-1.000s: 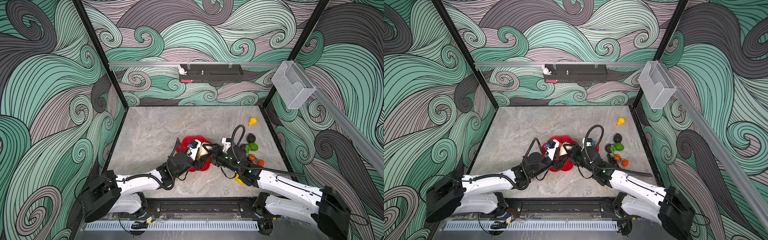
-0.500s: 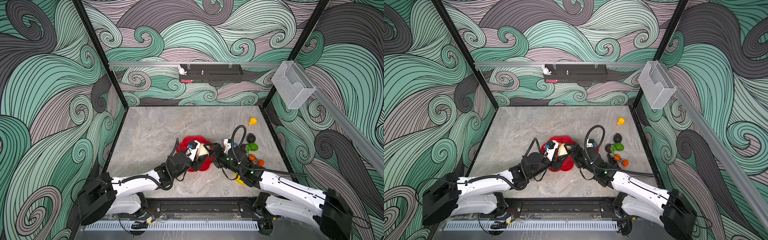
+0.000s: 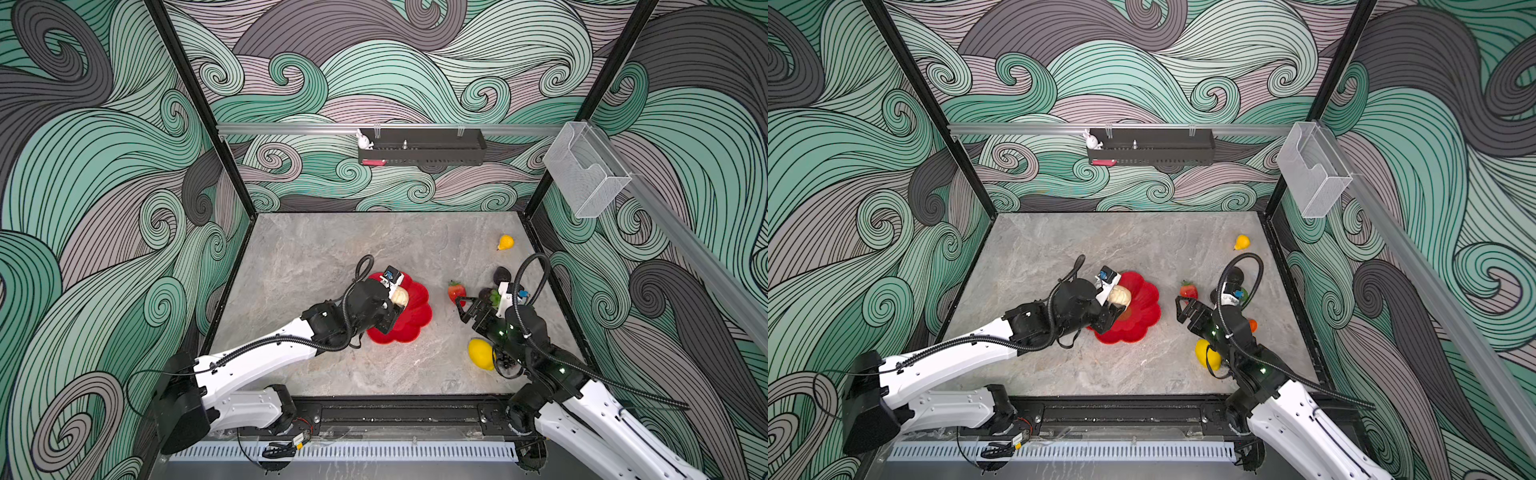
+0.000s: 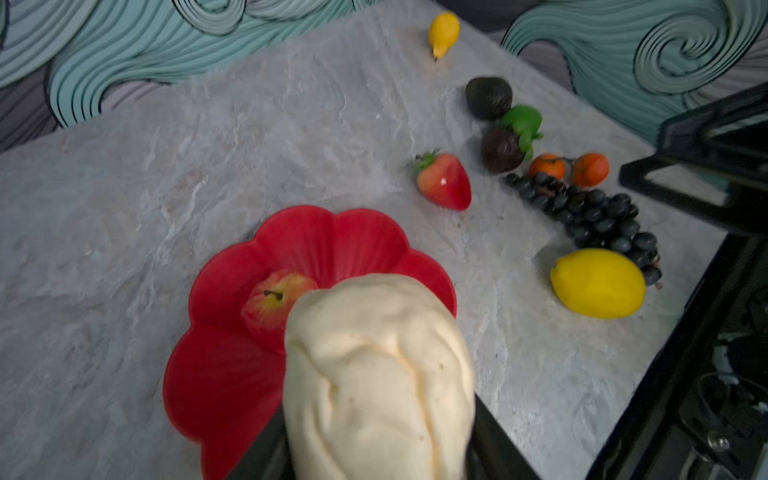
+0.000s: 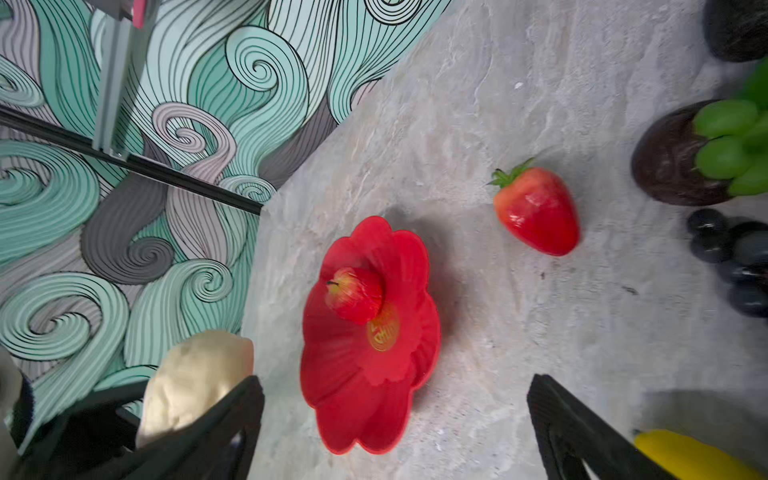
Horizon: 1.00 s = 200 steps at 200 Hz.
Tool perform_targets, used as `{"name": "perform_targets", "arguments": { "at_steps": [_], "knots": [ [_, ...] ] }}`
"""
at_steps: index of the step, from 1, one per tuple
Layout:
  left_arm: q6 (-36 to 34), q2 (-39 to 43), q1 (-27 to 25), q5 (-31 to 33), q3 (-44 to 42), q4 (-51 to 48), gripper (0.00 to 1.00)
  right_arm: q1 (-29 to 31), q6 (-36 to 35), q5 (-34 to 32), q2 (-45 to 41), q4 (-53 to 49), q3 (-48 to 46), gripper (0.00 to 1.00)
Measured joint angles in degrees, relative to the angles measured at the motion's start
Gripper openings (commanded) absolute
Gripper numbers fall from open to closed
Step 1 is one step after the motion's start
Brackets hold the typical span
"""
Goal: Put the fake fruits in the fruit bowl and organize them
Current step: 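Lower the pear into the bowl with the left gripper while the right arm withdraws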
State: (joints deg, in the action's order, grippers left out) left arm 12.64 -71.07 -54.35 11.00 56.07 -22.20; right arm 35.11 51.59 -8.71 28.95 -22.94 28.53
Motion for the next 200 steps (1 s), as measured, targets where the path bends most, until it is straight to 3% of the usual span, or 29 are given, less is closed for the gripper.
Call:
{"name": "perform_targets", "arguments": {
  "at_steps": [93,137,200],
  "knots": [
    [-3.41,-25.59,7.45,-9.07,27.76,-36.09,0.52,0.00,-14.01,-1.86,-12.94,-7.98,-7.48,1.00],
    [-4.70,-32.83,8.72,-11.54,30.38,-42.58,0.54,0.00,-16.90,-3.72,-17.81,-9.53,-11.02,1.00],
    [-5.68,-38.51,11.80,-13.90,32.44,-44.24,0.55,0.00,-18.43,-4.66,-20.55,-9.49,-11.72,1.00]
  ]
}}
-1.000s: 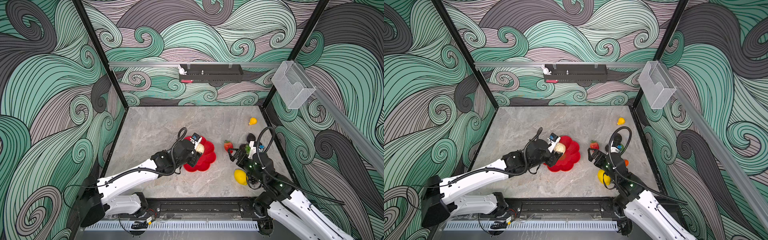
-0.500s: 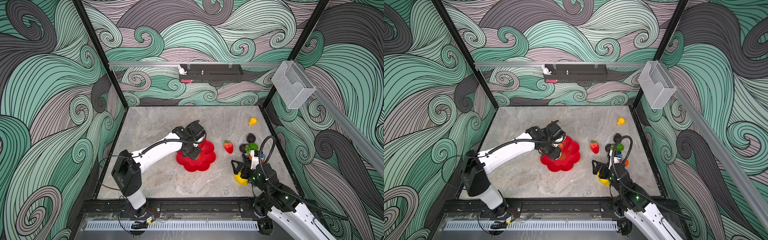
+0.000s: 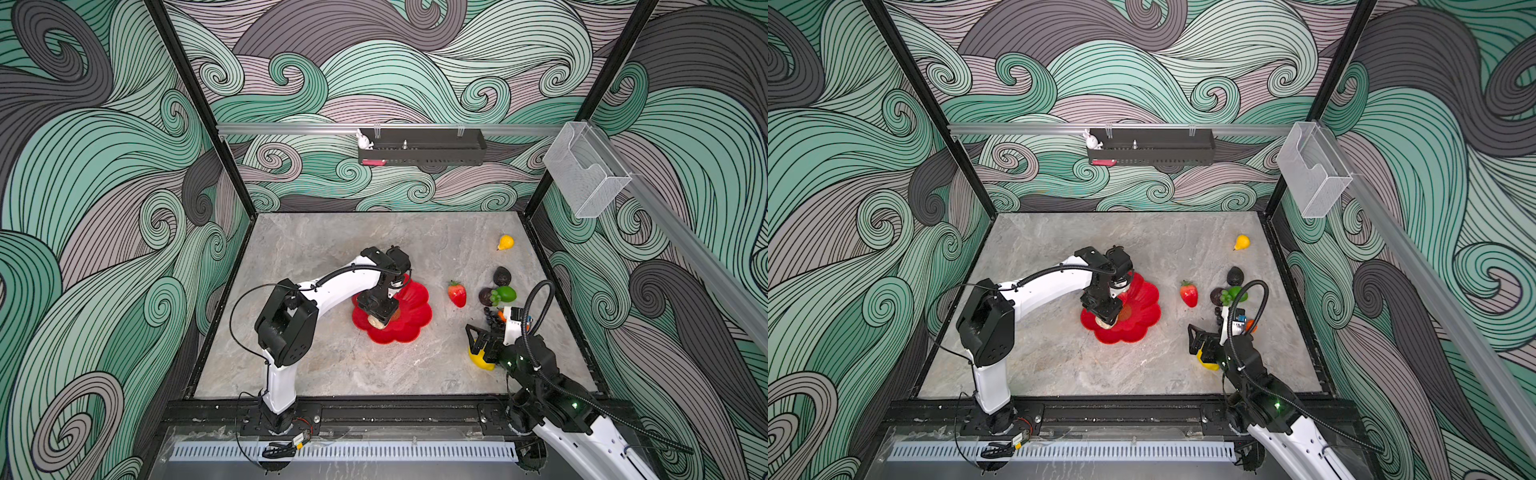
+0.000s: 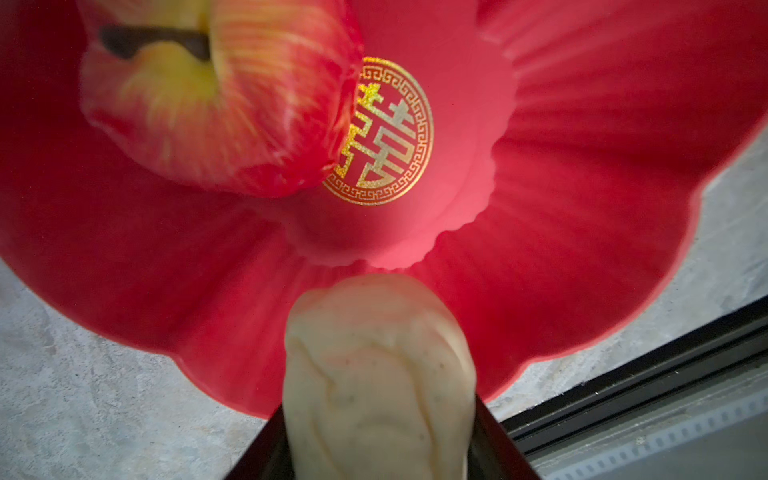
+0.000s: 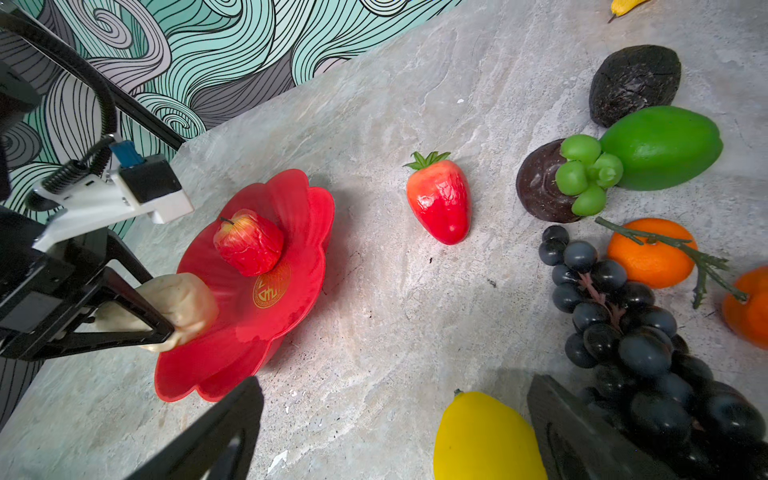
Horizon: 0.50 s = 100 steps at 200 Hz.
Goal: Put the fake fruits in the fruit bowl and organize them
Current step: 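Lower the pear into the bowl with the left gripper while the right arm withdraws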
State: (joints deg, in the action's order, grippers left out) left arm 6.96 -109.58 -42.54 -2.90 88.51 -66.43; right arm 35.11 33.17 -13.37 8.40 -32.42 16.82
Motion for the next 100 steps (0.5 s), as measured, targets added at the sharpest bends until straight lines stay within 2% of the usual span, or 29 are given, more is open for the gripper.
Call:
{"name": "perform_targets", "arguments": {
  "at_steps": [52,100],
  "knots": [
    [-0.17,-2.95,2.32,-1.49,1.77,-0.02,0.58,0.00,-0.02,-0.24,-0.04,0.11,-0.81,1.00],
    [-0.48,-5.03,2.43,-2.49,2.56,-0.15,0.61,0.00,-0.02,-1.05,-0.07,0.13,-0.81,1.00]
  ]
}}
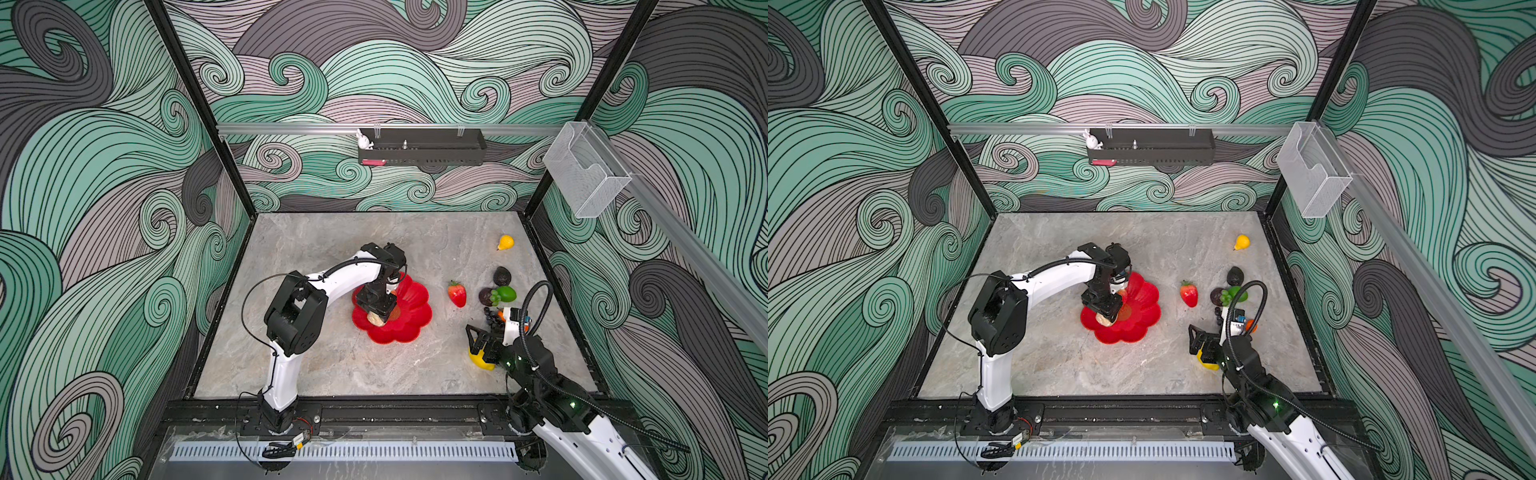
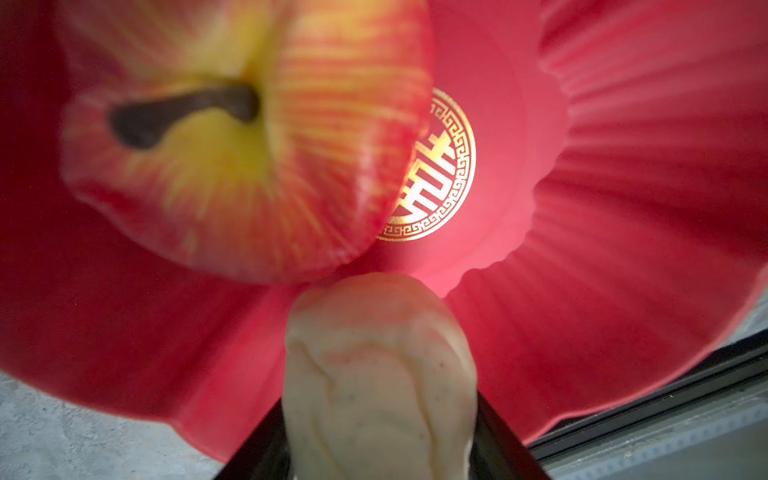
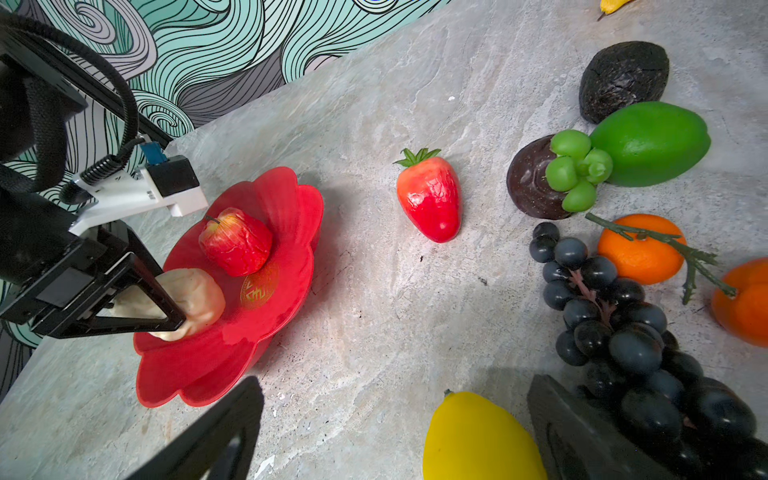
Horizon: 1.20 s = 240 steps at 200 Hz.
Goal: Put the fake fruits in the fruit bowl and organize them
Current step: 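Lower the pear into the bowl with the left gripper while the right arm withdraws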
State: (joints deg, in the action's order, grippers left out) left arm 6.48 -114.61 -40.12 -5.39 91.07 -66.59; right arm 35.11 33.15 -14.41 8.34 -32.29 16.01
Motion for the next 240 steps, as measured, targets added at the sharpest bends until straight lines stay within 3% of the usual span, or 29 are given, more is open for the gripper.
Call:
{"name": "perform_targets", "arguments": {
  "at_steps": [68,143,240],
  "knots": [
    [-2.16,-0.94,-0.02,0.28,0.00,0.17,0.63,0.00,0.02,-0.44,-0.02,0.39,-0.42,1.00],
    [-3.13,-1.20,-0.02,2.62,0.00,0.37,0.74,0.00,0.00,-0.61,-0.02,1.05,-0.74,1.00],
    [-3.06,-1.16,-0.02,3.72,-0.09,1.25,0.76,0.00,0.00,-0.61,-0.02,1.68,-0.74,1.00]
  ]
}}
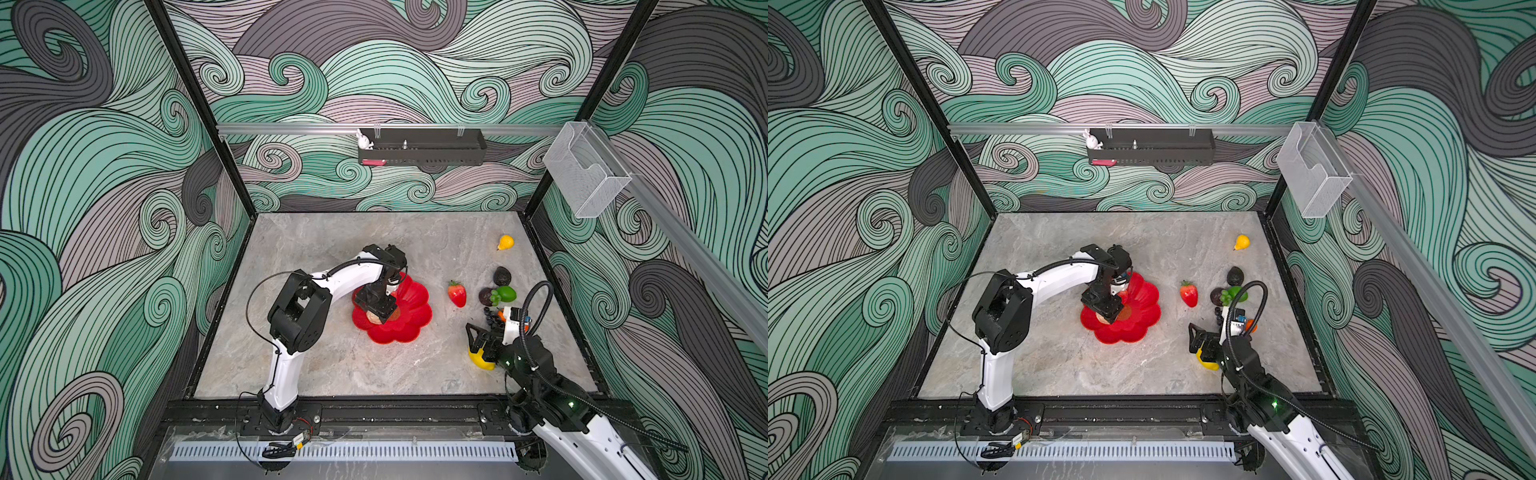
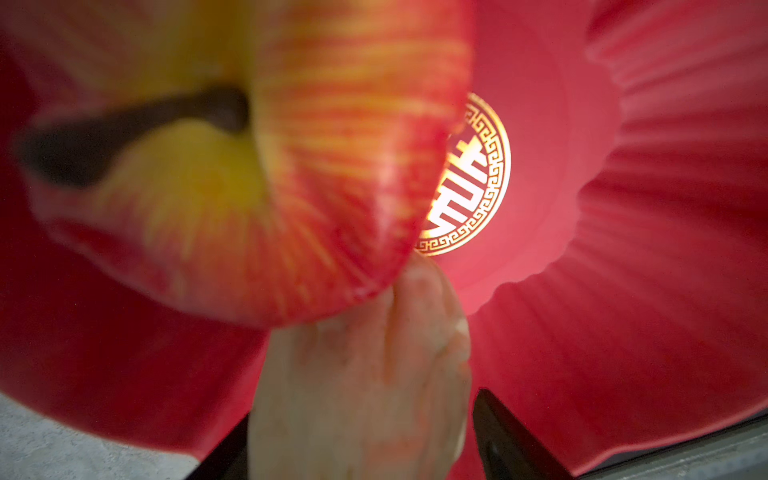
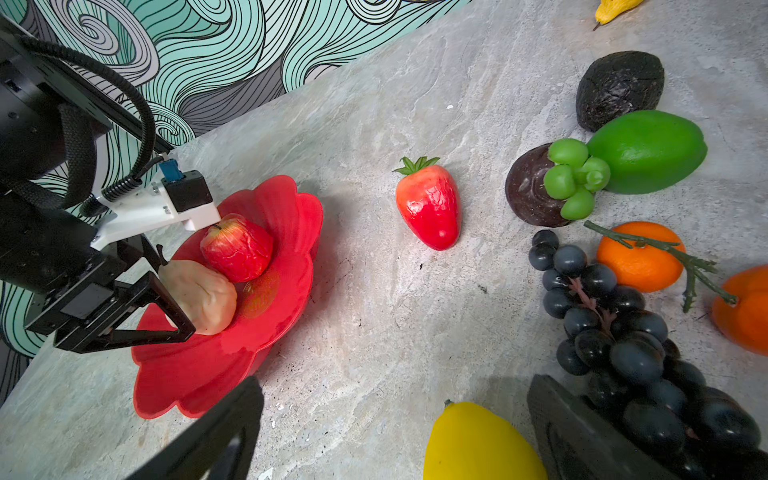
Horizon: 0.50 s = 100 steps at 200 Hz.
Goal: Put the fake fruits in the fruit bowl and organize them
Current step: 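Lower the pear into the bowl with the left gripper while the right arm withdraws, then open the left gripper and draw it back from the bowl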
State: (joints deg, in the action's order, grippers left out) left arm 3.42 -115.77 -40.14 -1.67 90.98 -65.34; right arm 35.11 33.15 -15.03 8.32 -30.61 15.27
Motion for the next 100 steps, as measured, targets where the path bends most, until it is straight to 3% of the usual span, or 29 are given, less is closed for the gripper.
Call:
{"name": "perform_targets", "arguments": {
  "at_steps": [18,23,27,100],
  "knots": [
    [0.02,0.13,0.00,-0.09,-0.02,0.09,0.79,0.00,0.00,0.00,0.00,0.02,0.00,1.00],
    [0.02,0.15,0.00,-0.15,-0.02,0.09,0.90,0.00,0.00,0.00,0.00,0.02,0.00,1.00],
    [0.15,0.22,0.00,-0.26,-0.02,0.11,0.92,0.00,0.00,0.00,0.00,0.02,0.00,1.00],
    [1.92,4.24,0.02,-0.50,-0.57,0.52,0.99,0.00,0.00,0.00,0.76,0.42,0.00,1.00]
  ]
}}
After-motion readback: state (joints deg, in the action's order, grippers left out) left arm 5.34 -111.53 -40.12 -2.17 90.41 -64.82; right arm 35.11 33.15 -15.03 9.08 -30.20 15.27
